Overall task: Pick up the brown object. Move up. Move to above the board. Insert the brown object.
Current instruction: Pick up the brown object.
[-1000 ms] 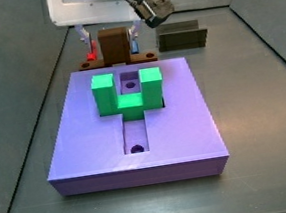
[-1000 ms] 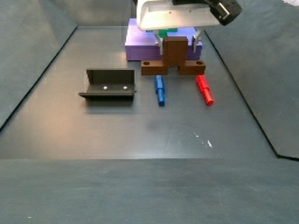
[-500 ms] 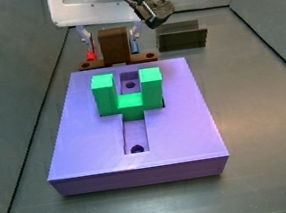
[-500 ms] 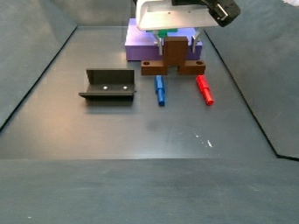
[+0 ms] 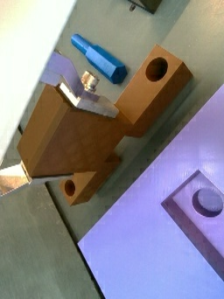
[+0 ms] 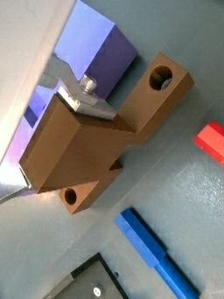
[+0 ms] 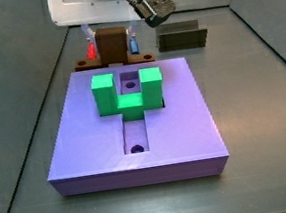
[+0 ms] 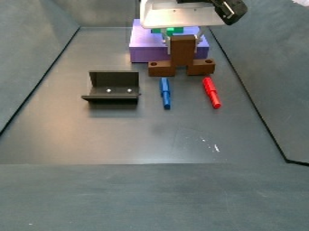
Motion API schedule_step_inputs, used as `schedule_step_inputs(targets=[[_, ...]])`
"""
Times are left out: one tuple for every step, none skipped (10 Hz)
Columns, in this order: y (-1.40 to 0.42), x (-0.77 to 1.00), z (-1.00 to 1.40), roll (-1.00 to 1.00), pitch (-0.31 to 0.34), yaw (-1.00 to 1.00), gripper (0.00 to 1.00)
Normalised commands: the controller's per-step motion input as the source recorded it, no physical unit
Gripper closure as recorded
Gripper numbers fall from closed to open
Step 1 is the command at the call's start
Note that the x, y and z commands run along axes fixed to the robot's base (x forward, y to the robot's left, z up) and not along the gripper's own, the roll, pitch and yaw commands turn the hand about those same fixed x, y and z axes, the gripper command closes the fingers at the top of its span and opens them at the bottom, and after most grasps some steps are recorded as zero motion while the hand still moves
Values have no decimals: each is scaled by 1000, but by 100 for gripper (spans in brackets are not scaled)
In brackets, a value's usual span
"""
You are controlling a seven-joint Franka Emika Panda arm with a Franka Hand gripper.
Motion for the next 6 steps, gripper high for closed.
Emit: schedule_step_inputs(targets=[[0,0,0,0,0,0,100],[0,0,0,0,0,0,100],[0,0,0,0,0,0,100],[0,0,0,0,0,0,100],[0,0,0,0,0,0,100],[0,0,0,0,0,0,100]])
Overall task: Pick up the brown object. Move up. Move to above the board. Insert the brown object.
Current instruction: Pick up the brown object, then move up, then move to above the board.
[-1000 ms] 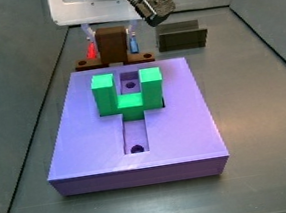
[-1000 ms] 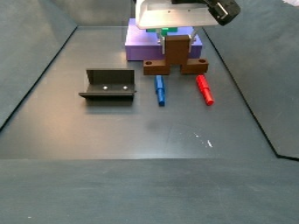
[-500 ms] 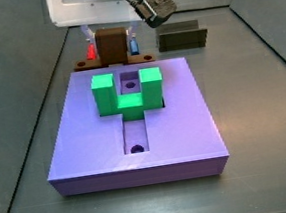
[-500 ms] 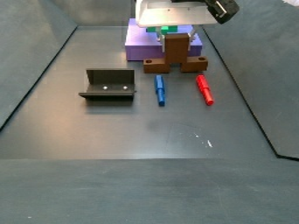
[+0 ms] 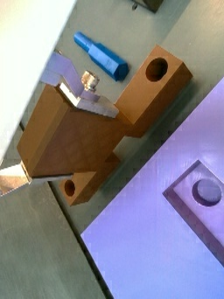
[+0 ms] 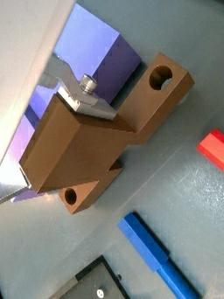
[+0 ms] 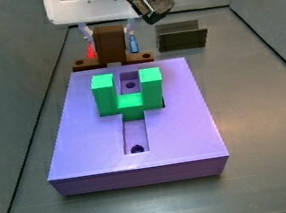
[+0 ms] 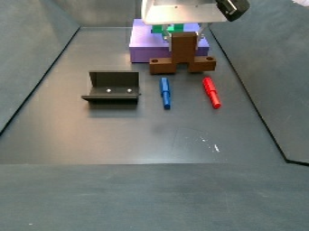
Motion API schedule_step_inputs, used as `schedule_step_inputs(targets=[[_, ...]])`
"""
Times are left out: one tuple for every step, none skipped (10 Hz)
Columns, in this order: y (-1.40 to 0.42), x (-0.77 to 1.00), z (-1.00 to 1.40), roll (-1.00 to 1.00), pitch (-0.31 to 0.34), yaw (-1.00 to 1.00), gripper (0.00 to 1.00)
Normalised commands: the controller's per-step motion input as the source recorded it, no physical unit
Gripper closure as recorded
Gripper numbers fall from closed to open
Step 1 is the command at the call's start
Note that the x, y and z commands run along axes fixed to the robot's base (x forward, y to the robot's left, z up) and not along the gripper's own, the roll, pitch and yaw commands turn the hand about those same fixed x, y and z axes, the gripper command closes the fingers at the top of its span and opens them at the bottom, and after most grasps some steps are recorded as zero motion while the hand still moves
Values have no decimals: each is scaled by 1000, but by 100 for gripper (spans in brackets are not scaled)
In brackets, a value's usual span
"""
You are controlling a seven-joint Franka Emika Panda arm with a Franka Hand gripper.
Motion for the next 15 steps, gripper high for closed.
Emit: schedule_step_inputs(targets=[[0,0,0,0,0,0,100],[0,0,0,0,0,0,100],[0,0,0,0,0,0,100],[0,0,0,0,0,0,100],[0,0,0,0,0,0,100],[0,0,833,0,0,0,100],[73,-63,801,8,28,-42,100],[55,-87,598,-14,29,-43,100],[16,-40,199,-59,15,-24,100],[0,0,1400,0,0,0,100],[-4,-16,1400,8,20,4,100],[-4,-56,1400,-17,25,-3,100],[-2,4,1400,-42,16,-7,100],[-7,45,1400,-30,63,-5,100],[-3,7,671,-23,94,-9,100]])
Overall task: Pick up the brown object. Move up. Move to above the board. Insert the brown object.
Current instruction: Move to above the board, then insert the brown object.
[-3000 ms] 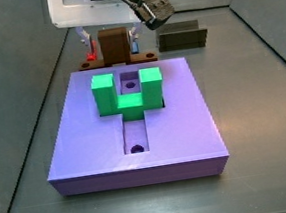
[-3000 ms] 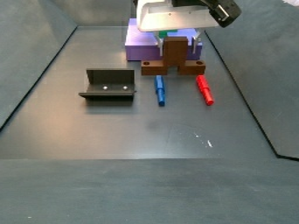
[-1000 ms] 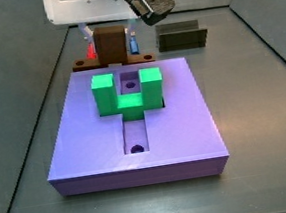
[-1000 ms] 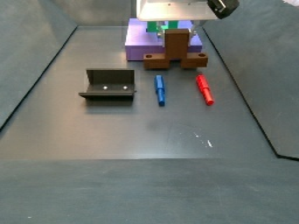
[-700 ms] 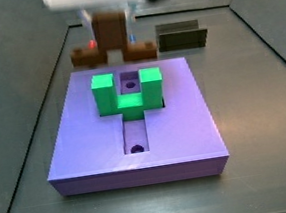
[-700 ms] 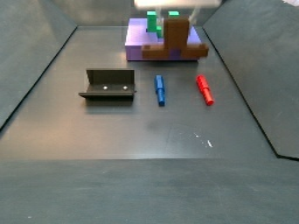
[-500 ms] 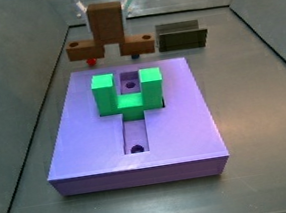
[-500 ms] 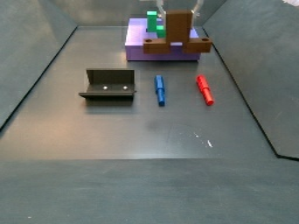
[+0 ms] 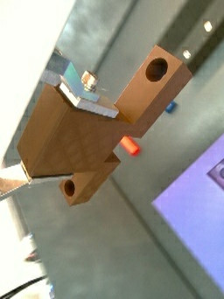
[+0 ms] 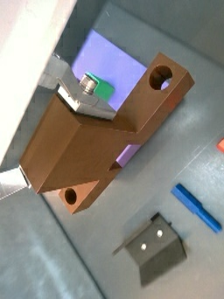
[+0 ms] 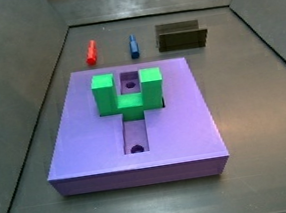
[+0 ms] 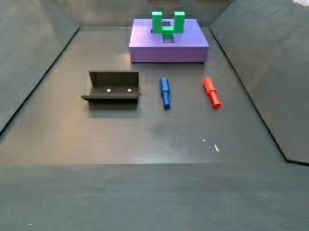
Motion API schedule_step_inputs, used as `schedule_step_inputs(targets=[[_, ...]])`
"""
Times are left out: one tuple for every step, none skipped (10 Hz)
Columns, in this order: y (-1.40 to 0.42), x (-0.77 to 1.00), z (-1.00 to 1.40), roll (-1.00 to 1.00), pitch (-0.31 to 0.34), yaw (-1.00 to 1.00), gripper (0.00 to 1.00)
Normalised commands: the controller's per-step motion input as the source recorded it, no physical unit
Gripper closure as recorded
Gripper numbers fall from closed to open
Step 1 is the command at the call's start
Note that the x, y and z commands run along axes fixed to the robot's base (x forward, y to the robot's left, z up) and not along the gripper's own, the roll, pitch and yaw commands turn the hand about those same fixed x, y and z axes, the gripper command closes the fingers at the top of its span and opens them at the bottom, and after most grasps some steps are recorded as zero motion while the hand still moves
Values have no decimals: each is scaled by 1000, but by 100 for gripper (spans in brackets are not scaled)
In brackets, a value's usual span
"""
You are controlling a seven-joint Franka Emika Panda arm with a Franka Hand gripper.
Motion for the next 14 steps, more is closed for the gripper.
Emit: schedule_step_inputs(targets=[[-4,11,386,-31,75,-5,100],[-1400,443,431,-108,127,-46,100],[-1400,432,418,-84,142,-45,100],[-1400,515,397,20,211,-10,100],[-857,387,252,5,216,7,100],[-549,247,172,19,182,7,100],[-225,111,85,26,101,10,100],[20,0,-43,0,0,0,100],[69,-29,0,-33,0,-237,100],[0,174,49,0,63,-626,100],[-34,149,0,-116,0,-686,100],[-174,0,-43,-76,-43,-843,100],[-163,0,-83,-21,-49,-966,100],[-160,0,-140,-31,-74,-966,100]])
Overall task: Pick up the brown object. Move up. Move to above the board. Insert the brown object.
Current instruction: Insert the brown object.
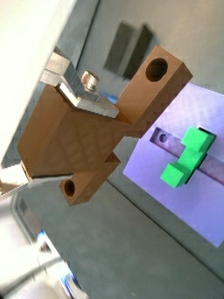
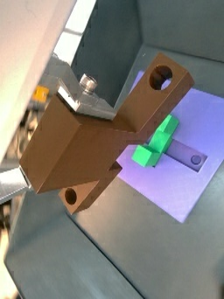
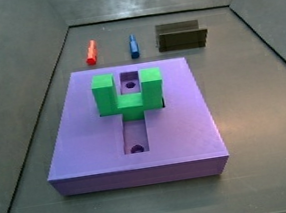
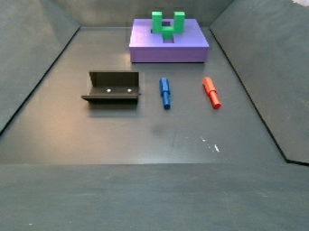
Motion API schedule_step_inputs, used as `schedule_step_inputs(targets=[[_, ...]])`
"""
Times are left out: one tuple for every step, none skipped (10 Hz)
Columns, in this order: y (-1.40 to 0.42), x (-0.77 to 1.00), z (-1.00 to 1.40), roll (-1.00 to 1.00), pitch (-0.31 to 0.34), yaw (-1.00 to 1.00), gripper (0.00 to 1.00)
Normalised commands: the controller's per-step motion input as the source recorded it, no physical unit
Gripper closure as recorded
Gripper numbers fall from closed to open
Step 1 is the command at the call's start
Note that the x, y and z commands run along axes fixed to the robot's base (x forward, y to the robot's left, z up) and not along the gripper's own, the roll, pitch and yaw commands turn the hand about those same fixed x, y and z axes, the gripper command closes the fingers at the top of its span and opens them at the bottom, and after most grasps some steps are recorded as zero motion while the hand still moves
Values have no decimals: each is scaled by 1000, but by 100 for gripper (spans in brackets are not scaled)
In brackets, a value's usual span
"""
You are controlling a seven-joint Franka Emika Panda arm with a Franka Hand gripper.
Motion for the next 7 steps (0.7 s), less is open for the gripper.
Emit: schedule_step_inputs(targets=[[-166,0,-220,-29,-114,-929,100],[-51,0,-231,0,-57,-1000,100],[-43,0,-263,0,-64,-1000,100],[0,0,-351,0,-74,-1000,100],[0,0,-343,40,-71,-1000,100],[0,0,-323,47,-60,-1000,100],[0,0,-314,63,-31,-1000,100]])
